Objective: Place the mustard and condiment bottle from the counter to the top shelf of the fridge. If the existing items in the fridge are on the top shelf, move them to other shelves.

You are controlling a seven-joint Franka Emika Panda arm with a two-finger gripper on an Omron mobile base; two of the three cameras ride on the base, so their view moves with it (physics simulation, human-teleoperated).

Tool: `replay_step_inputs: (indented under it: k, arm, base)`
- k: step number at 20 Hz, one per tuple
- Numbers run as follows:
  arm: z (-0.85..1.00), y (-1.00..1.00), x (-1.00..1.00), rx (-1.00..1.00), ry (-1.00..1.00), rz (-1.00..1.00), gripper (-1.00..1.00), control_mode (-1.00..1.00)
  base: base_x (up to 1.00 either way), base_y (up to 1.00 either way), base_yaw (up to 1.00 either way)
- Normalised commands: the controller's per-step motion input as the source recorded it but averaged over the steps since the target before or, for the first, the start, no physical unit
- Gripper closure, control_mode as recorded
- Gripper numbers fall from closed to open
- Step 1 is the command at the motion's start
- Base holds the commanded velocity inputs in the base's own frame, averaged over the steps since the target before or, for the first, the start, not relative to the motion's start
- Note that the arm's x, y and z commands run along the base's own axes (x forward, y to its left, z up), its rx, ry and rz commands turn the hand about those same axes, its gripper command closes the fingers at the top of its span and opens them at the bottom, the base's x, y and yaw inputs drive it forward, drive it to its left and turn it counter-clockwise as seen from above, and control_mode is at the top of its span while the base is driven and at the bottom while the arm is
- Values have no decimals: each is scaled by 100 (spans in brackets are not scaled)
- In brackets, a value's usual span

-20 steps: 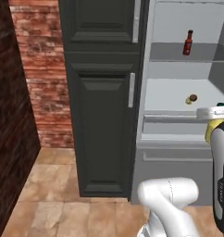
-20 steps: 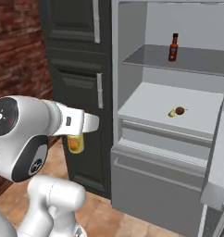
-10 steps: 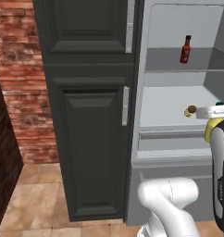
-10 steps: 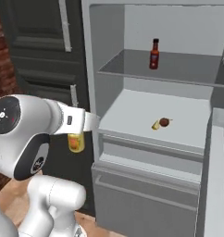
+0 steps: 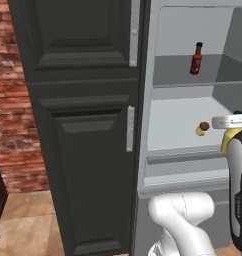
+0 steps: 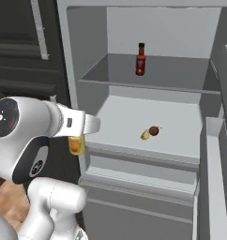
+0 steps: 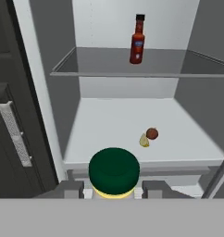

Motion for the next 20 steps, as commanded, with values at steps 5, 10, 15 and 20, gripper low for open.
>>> replay_step_inputs:
  k: [5,10,15,20]
  arm:
    - [0,0,0,0,0,0,100,100]
    - [0,0,0,0,0,0,100,100]
    - [0,0,0,0,0,0,100,100]
    - [0,0,0,0,0,0,100,100]
  base:
    - [21,-22,-7]
    - [31,-9,-5]
    - [58,0,-3]
    - [42,-5,0]
